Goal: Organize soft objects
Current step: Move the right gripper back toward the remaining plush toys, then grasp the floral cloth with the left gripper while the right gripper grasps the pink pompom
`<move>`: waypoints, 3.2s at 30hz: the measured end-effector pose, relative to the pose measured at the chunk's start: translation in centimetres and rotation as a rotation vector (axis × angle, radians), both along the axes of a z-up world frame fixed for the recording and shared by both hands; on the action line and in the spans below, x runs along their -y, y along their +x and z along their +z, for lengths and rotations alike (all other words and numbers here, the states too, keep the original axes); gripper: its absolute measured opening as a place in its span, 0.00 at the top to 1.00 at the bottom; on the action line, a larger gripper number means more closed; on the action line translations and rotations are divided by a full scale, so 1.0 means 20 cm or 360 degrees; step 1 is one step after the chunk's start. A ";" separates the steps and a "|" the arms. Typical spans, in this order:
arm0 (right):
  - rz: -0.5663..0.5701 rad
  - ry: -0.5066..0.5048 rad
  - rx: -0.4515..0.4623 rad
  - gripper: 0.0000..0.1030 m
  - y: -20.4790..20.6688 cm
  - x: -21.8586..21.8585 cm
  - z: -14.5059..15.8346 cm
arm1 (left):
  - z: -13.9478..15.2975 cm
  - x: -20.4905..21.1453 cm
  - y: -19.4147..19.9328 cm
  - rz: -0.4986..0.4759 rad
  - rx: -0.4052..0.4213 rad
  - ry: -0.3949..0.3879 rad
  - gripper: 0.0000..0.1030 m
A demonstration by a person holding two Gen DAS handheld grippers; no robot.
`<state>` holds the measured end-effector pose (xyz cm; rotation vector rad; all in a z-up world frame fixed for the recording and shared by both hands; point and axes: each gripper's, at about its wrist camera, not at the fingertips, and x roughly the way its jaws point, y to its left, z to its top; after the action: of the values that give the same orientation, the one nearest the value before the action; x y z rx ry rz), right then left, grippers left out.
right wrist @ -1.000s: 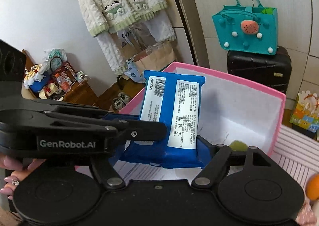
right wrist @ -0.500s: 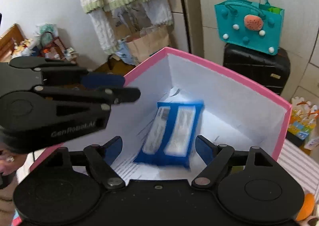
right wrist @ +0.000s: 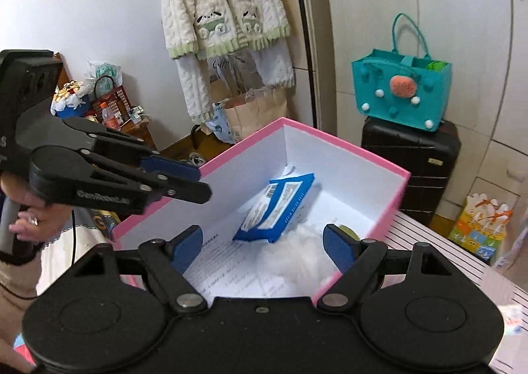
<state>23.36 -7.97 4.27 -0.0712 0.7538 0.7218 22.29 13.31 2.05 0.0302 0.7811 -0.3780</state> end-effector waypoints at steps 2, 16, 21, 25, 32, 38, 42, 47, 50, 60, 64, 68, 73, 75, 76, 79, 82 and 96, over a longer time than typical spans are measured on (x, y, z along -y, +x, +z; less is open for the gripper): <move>-0.0014 -0.0008 0.0013 0.19 -0.05 0.05 0.04 | 0.04 0.02 -0.05 -0.0001 0.0035 0.0034 0.75; -0.0155 0.0000 0.0085 0.19 -0.47 0.41 0.31 | 0.25 0.27 -0.53 -0.0338 0.0265 0.0014 0.67; -0.0220 -0.0004 0.0133 0.18 -0.61 0.55 0.32 | 0.26 0.40 -0.65 -0.0462 0.0305 0.0030 0.60; -0.0264 -0.0008 0.0148 0.18 -0.70 0.66 0.30 | 0.25 0.51 -0.70 -0.0537 0.0312 0.0062 0.60; -0.0309 -0.0011 0.0095 0.18 -0.79 0.80 0.21 | 0.14 0.66 -0.71 -0.0649 0.0179 0.0011 0.57; -0.0290 -0.0044 0.0063 0.18 -0.85 0.88 0.09 | 0.03 0.76 -0.67 -0.0688 0.0080 0.0021 0.57; -0.0238 -0.0063 0.0032 0.18 -0.85 0.90 -0.03 | -0.03 0.82 -0.67 -0.0744 0.0130 0.0030 0.56; -0.0138 -0.0044 0.0015 0.18 -0.85 0.90 -0.18 | -0.16 0.88 -0.66 -0.0669 0.0148 0.0040 0.56; -0.0105 -0.0057 0.0042 0.18 -0.83 0.88 -0.28 | -0.24 0.90 -0.65 -0.0594 0.0196 0.0055 0.56; -0.0087 -0.0168 0.0267 0.19 -0.68 0.79 -0.56 | -0.29 1.02 -0.56 -0.0448 0.0453 0.0013 0.41; -0.0121 -0.0165 0.0289 0.19 -0.59 0.77 -0.62 | -0.32 1.09 -0.46 -0.0385 0.0412 -0.0017 0.41; -0.0081 -0.0205 0.0334 0.19 -0.51 0.74 -0.68 | -0.38 1.15 -0.37 -0.0269 0.0409 0.0042 0.41; -0.0076 -0.0210 0.0399 0.22 -0.47 0.70 -0.70 | -0.46 1.19 -0.23 -0.0184 0.0304 0.0059 0.41; -0.0073 -0.0209 0.0430 0.23 -0.46 0.69 -0.70 | -0.48 1.19 -0.19 -0.0139 0.0291 0.0072 0.41; -0.0068 -0.0213 0.0441 0.25 -0.46 0.68 -0.69 | -0.49 1.20 -0.16 -0.0117 0.0280 0.0078 0.41; -0.0054 -0.0244 0.0460 0.29 -0.45 0.65 -0.70 | -0.51 1.20 -0.10 -0.0093 0.0216 0.0057 0.40; -0.0067 -0.0273 0.0429 0.34 -0.43 0.63 -0.72 | -0.54 1.20 -0.05 -0.0075 0.0119 0.0006 0.40; -0.0369 -0.0028 0.0204 0.66 -0.38 0.74 -0.79 | -0.69 1.13 0.03 0.0154 -0.0072 -0.0246 0.42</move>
<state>15.68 -22.70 -11.48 -0.0444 0.6334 0.4851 22.93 -9.39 -11.67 -0.1607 0.7927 -0.3472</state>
